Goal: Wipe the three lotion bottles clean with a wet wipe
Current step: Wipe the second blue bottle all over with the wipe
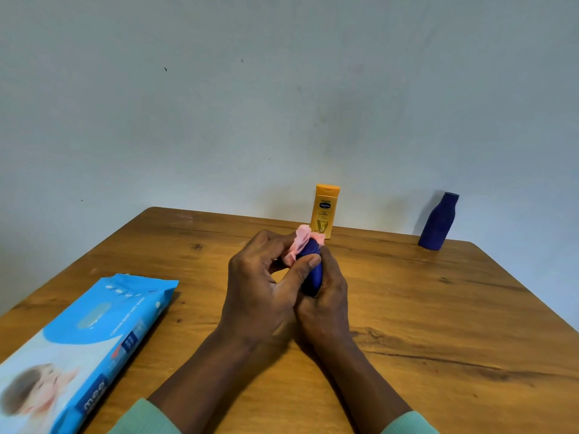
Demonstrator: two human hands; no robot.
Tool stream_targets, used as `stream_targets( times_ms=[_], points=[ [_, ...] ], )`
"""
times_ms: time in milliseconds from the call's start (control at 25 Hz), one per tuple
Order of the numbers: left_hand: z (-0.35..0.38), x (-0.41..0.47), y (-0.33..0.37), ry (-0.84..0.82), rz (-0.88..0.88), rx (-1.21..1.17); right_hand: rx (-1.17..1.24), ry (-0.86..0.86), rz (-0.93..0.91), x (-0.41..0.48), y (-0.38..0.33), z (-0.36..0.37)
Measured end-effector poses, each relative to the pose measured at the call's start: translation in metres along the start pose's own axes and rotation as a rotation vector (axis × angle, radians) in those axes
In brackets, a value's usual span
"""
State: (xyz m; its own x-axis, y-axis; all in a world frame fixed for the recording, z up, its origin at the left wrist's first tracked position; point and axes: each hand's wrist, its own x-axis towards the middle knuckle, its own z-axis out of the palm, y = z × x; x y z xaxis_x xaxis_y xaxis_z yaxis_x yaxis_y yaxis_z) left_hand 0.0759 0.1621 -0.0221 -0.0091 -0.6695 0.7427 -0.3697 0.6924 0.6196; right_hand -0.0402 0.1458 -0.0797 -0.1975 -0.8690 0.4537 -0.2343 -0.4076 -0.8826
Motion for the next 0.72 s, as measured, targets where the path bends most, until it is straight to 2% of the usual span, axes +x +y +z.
stream_targets(
  times_ms=[120, 240, 400, 600, 720],
  points=[
    [-0.0033, -0.0042, 0.0016, 0.085, 0.007, 0.032, -0.056, -0.008, -0.01, 0.0015, -0.0002, 0.0028],
    [-0.003, -0.0062, -0.0014, 0.059, 0.106, 0.134, -0.024, 0.004, 0.004, -0.0011, 0.0012, 0.0056],
    [-0.0048, 0.0003, -0.0001, -0.013, -0.019, -0.027, -0.028, -0.013, 0.007, -0.0001, 0.0028, 0.0041],
    [-0.0031, -0.0027, -0.0016, 0.075, 0.127, 0.163, -0.05, -0.006, -0.004, 0.0014, -0.0022, 0.004],
    [-0.0015, -0.0016, -0.0029, 0.073, 0.201, 0.23, -0.02, 0.006, -0.002, 0.0017, -0.0027, 0.0064]
  ],
)
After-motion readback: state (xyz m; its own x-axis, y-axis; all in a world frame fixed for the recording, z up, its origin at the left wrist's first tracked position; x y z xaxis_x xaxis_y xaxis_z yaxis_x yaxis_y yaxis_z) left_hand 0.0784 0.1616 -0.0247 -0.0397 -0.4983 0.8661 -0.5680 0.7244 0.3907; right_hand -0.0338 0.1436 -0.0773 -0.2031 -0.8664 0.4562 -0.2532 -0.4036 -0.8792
